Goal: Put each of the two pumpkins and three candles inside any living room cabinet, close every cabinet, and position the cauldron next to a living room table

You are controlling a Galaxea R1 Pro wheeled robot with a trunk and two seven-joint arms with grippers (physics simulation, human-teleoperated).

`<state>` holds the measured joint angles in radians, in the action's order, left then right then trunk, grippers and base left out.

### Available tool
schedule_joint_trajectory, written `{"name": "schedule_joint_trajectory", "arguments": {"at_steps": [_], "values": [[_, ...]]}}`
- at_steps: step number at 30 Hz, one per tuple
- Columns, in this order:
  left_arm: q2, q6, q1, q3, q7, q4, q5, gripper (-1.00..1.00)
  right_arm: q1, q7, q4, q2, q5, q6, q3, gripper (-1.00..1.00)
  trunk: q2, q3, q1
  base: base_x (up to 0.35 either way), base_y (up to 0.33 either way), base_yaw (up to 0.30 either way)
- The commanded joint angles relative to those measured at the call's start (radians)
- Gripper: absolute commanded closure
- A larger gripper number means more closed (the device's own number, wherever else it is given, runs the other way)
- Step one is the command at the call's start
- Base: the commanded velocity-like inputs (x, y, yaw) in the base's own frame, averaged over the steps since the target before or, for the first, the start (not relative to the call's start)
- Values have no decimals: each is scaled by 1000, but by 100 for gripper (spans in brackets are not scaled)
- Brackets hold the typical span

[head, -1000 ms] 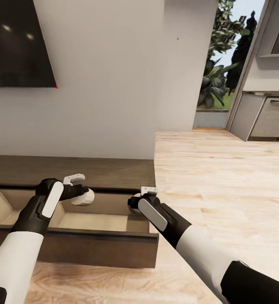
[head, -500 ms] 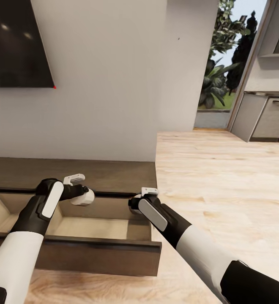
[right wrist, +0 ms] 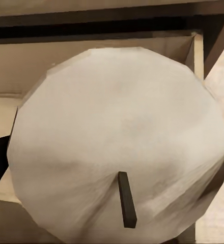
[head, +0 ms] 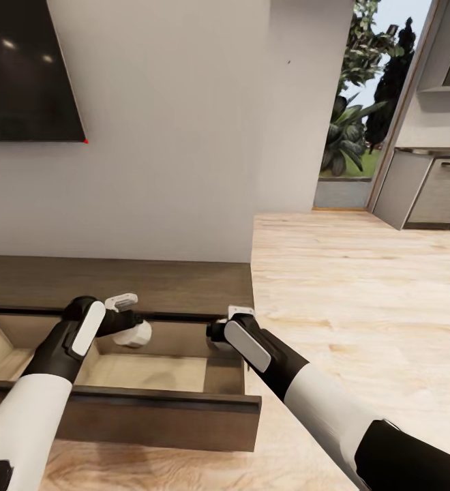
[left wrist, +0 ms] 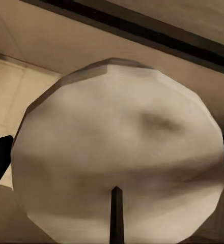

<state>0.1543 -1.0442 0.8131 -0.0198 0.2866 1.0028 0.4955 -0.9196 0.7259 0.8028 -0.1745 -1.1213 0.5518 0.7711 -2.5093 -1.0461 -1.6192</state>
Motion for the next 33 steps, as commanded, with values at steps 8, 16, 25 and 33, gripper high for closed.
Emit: {"name": "schedule_joint_trajectory", "arguments": {"at_steps": [8, 16, 25, 33], "values": [[1, -3, 0, -2, 6, -22, 9, 100, -2, 7, -9, 0, -18, 46, 1, 100, -1, -12, -1, 0, 0, 0], [0, -3, 0, -2, 7, -24, 9, 100, -2, -53, -53, 0, -18, 49, 1, 100, -3, -43, -5, 0, 0, 0], [0, -3, 0, -2, 10, -23, 7, 100, -2, -102, -63, 0, -17, 46, 2, 100, -5, -78, -9, 0, 0, 0], [-1, -3, 0, -2, 12, -23, 5, 100, -2, -139, -61, 0, -5, 40, 2, 100, -7, -109, -12, 0, 0, 0]]}}
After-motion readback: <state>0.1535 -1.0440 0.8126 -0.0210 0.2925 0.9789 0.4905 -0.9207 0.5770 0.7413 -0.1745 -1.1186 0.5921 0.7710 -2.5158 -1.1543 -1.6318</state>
